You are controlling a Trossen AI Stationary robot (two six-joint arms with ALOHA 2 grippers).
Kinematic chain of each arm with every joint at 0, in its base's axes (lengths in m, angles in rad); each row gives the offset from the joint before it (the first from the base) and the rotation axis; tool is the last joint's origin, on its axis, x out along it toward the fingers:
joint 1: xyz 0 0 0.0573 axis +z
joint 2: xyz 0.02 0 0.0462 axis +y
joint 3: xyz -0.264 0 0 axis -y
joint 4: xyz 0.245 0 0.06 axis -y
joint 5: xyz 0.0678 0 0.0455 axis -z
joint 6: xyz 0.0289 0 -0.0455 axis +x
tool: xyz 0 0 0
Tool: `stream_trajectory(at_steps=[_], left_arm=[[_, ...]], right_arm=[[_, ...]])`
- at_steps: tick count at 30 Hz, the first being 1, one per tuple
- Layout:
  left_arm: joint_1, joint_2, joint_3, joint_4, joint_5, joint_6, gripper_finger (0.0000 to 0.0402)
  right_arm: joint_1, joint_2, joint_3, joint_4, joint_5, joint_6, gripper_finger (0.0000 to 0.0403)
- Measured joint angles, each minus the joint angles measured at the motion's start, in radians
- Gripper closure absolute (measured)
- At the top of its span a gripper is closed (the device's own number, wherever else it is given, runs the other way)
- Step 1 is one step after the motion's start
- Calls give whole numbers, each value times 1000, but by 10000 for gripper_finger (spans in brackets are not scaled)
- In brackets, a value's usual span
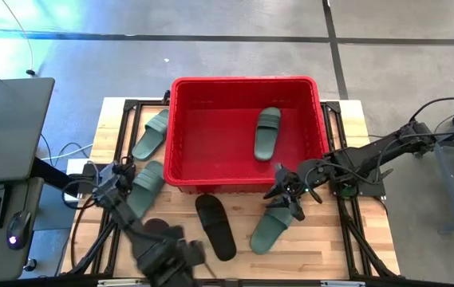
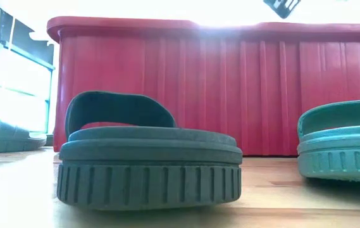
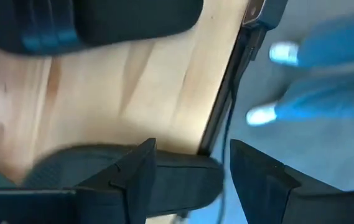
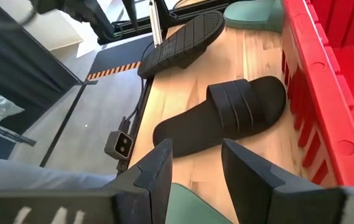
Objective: Pick and place slides into bin
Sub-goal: Put the black slide into the red bin
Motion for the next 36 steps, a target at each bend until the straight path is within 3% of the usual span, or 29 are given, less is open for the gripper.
stream_trajectory(at_steps=[4,9,17,27,36], left_arm=[[-82,-1,0,0,-95,-250,213],[-176,-2,-18,-1,-102,-495,213],[-194,-3,-170,-2,62,-481,213],[-188,-60,-331,2,18,-481,213],[-188,-300,-636,16,-1,-485,213]], right_arm=[[0,0,0,-1,0,-29,275],[0,0,0,-1,0,-22,275],[0,0,0,1,0,-16,275],[0,0,0,73,0,2,275],[0,0,0,127,109,3,275]])
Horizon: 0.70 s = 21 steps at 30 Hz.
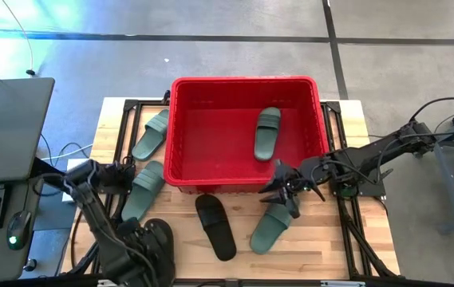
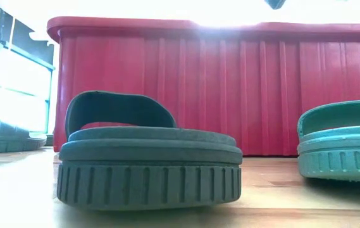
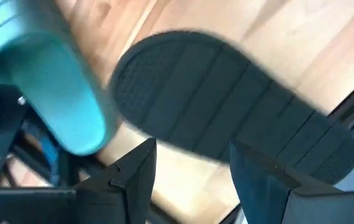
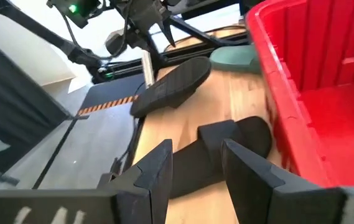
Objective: Pick and place slides into bin
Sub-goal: Put the black slide into the red bin
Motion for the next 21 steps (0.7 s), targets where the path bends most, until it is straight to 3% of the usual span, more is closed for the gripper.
stream_trajectory(at_steps=[4,9,12,16,21], left_arm=[[-19,-115,-145,120,28,-18,213],[-25,-216,-322,350,44,-23,213],[-24,-232,-407,444,50,-23,213],[-24,-236,-466,513,92,-27,213],[-53,-236,-473,513,135,-49,213]], right_arm=[[0,2,0,21,-15,4,275],[0,56,0,102,-183,-13,275],[0,116,0,170,-223,-43,275],[-23,179,0,248,-276,-46,275],[-74,247,0,330,-431,-45,275]])
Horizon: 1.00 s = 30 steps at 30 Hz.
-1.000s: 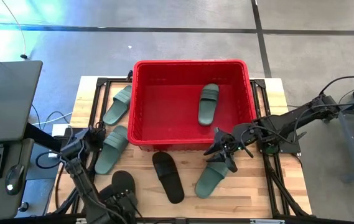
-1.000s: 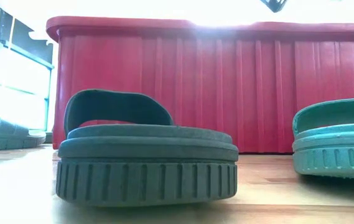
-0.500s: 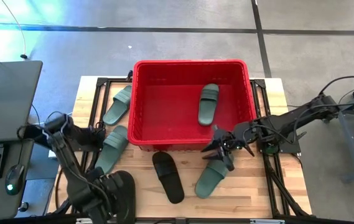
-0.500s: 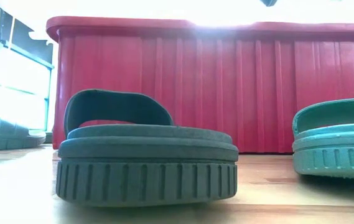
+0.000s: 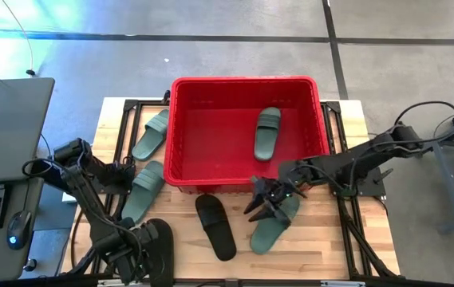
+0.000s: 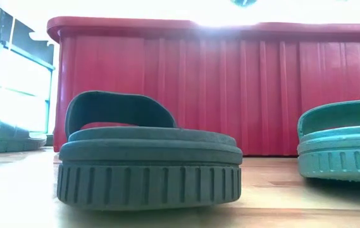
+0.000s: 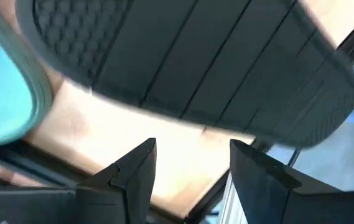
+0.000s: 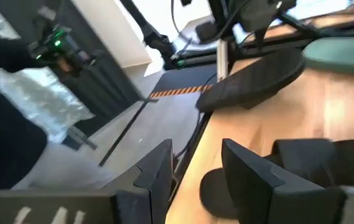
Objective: Pick and place slides into bin
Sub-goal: Put the black slide into the red bin
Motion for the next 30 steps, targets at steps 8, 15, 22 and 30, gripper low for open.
stream_trajectory(at_steps=[8,15,22,30], left_arm=[[-58,0,-42,121,-24,-10,213],[-62,0,-168,377,-83,1,213],[-61,0,-236,456,-102,11,213],[-48,0,-260,574,-213,27,213]], right_arm=[[-61,164,1,179,-116,171,275],[-60,311,7,381,-71,388,275],[-59,328,4,398,-60,427,275],[-57,331,52,401,-60,404,275]])
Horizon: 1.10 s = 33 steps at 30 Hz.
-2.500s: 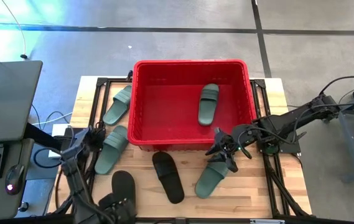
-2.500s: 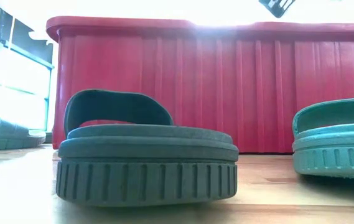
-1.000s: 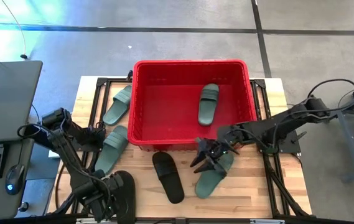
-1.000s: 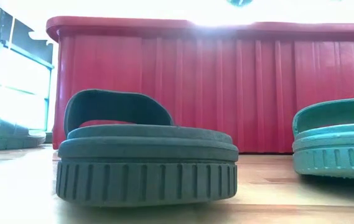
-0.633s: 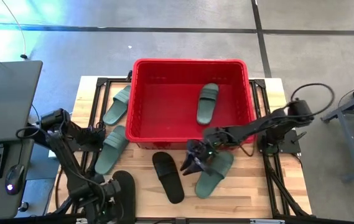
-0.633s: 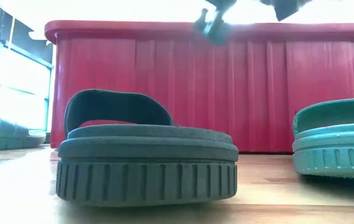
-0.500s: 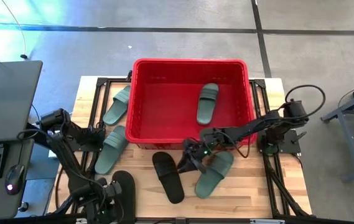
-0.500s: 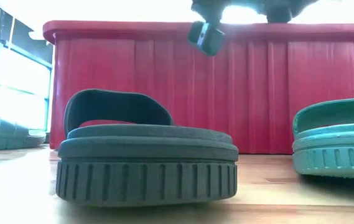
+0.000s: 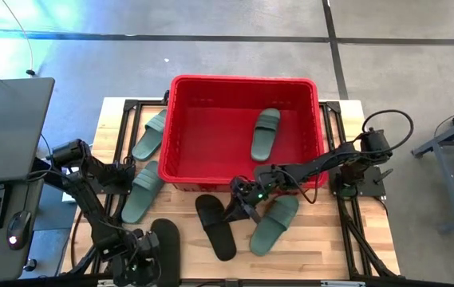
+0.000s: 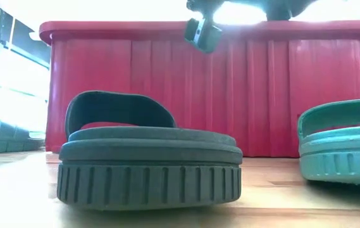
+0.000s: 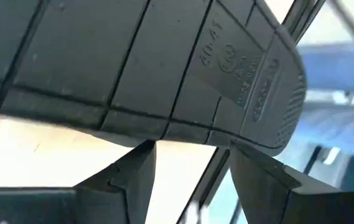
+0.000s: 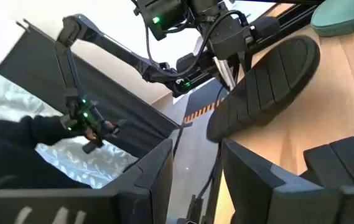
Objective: Pick and place slides into bin
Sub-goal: Put the black slide into the red bin
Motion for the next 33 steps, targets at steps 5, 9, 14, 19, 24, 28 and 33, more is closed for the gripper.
stream_trajectory(at_steps=[5,9,14,19,24,28,33], left_arm=[[41,0,5,60,-38,23,213],[113,0,5,105,-89,101,213],[229,-1,7,215,-83,261,213],[353,-2,30,319,-87,453,213],[450,0,90,292,-54,668,213],[492,4,157,257,-49,877,218],[499,2,286,92,-69,1061,254]], right_arm=[[2,4,32,-7,-2,-43,275],[2,1,38,-4,-9,-44,275],[1,1,38,5,-33,-41,275],[2,-1,38,126,-69,-7,275],[2,-2,39,317,-91,69,275],[2,-2,39,449,-173,115,275],[2,-2,40,671,-309,202,275]])
